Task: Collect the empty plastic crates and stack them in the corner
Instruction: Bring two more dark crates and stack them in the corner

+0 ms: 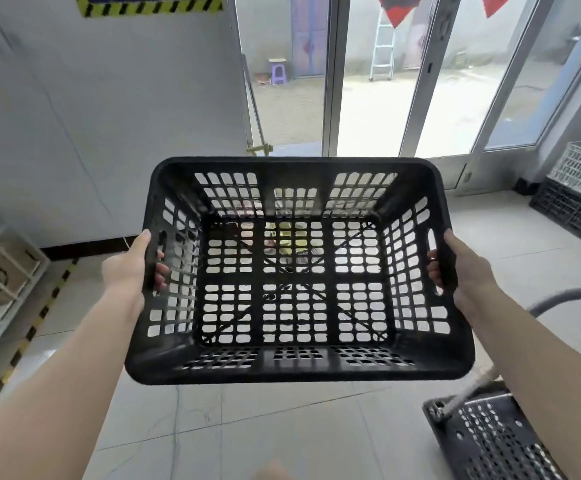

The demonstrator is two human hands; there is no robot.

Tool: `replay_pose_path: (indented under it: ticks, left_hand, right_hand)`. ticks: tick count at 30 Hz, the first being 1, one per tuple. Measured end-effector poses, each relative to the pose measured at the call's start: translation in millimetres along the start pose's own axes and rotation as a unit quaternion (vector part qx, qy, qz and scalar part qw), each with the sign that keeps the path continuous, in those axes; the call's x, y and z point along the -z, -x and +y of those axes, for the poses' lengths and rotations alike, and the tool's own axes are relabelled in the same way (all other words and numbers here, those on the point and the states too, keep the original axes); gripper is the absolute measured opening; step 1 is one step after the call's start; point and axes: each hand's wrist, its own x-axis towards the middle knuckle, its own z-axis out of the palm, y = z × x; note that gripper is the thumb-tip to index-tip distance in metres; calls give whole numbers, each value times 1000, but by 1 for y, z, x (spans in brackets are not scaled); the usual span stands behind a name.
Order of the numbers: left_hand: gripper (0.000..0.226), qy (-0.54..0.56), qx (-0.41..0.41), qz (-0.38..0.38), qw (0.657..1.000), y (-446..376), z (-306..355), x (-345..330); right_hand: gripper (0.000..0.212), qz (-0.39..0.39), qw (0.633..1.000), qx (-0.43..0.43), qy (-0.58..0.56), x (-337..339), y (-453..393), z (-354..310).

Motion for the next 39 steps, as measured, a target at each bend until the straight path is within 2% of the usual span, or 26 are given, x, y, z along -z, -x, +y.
replay_pose_path:
  ticks: [5, 9, 17, 24, 39]
  left_hand:
    - [45, -7, 15, 14, 1000, -76, 10, -51]
    - [45, -16, 36, -5, 999, -152, 20, -100]
    - [46, -56, 50, -61, 995, -286, 53, -222]
    - [44, -66, 51, -108, 991, -374, 74, -363]
    - [49, -99, 53, -163, 980, -511, 101, -677]
  right_hand:
    - [42, -12, 1000, -20, 11, -47, -79, -6]
    - [45, -5, 999, -32, 10, -89, -145, -8]
    - [45, 67, 997, -41, -11, -148, -263, -36]
    - [44, 134, 988, -46, -52, -160, -376, -65]
    - [44, 194, 977, -38, -75, -141, -649, -163]
